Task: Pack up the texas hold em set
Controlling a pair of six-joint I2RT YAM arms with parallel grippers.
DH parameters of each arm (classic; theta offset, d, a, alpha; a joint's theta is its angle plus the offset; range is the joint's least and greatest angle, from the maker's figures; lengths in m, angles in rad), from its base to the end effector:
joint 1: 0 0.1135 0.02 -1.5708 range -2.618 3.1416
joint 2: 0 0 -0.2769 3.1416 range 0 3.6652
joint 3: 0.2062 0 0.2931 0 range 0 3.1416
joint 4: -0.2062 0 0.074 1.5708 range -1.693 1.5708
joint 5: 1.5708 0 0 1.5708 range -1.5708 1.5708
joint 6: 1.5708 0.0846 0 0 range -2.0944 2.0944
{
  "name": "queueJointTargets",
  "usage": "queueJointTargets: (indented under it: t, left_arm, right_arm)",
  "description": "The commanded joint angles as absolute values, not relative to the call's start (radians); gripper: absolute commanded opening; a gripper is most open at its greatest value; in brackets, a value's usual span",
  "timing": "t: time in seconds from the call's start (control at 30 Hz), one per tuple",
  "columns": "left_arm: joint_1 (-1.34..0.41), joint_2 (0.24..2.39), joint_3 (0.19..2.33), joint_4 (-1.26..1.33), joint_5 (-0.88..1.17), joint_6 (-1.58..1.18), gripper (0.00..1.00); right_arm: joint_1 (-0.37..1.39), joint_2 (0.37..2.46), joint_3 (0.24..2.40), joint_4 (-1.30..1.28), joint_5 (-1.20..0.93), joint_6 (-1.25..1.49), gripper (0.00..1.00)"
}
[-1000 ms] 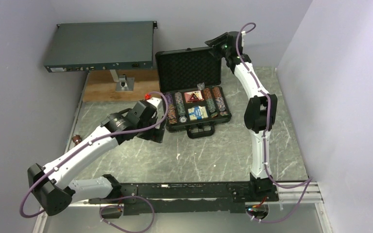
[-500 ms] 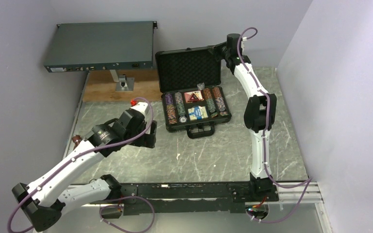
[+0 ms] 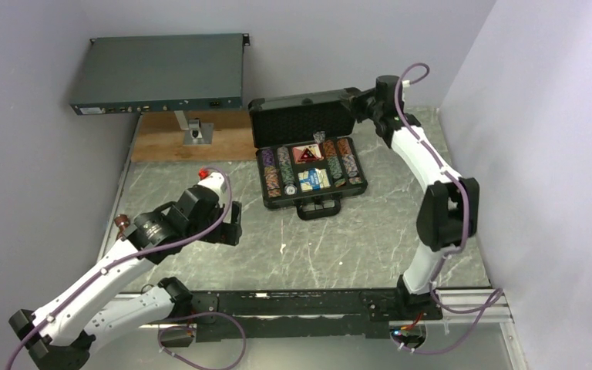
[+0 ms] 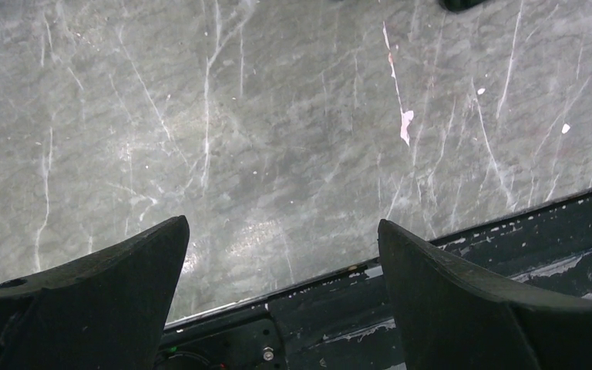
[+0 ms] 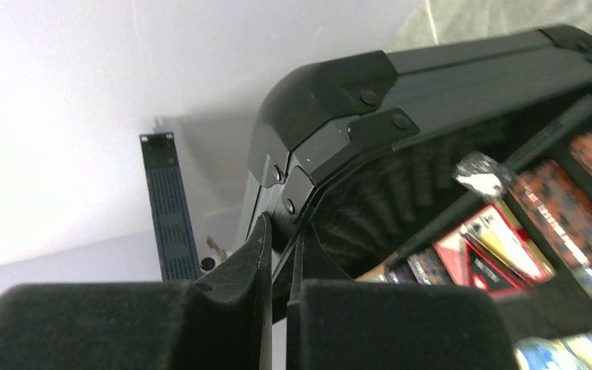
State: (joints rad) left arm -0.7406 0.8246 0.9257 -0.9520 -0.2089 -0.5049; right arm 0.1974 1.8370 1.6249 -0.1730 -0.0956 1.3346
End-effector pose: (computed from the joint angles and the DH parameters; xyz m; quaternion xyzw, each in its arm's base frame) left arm 0.1703 -0.1320 0.2876 0.0730 0.9287 -0.1251 0.3415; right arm 0.5206 0.1124 0.3195 0.4236 0.7124 0.4155 0.3747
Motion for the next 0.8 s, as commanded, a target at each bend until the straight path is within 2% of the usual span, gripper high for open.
queueJointTargets:
  t: [0.0,0.07,0.17,0.3,0.57,0.77]
  left_arm:
    - [-0.738,0.772,0.9,-0.93,-0.17,-0.479,1.0]
    - [-0.738,0.754,0.889,-0.928,-0.161,-0.471,1.0]
    - [-0.737,0.727,0.876,-0.932,-0.15,-0.462,1.0]
    - [-0.737,0.698,0.863,-0.912,-0.12,-0.453,1.0]
    - [-0.737,0.689,0.855,-0.894,-0.084,-0.437,1.0]
    - [-0.737,0.694,0.844,-0.869,-0.069,-0.425,1.0]
  right_arm:
    - [0.254,1.631,1.441,-0.11,-0.092,1.213,0.0]
    - [0.274,1.571,1.352,-0.109,-0.072,1.216,0.0]
    - [0.299,1.493,1.246,-0.111,-0.047,1.228,0.21]
    - [0.324,1.409,1.18,-0.173,-0.017,1.212,0.34]
    - [0.352,1.223,1.024,-0.296,0.045,1.245,0.45]
    - [0.359,1.106,0.923,-0.359,0.08,1.246,0.47]
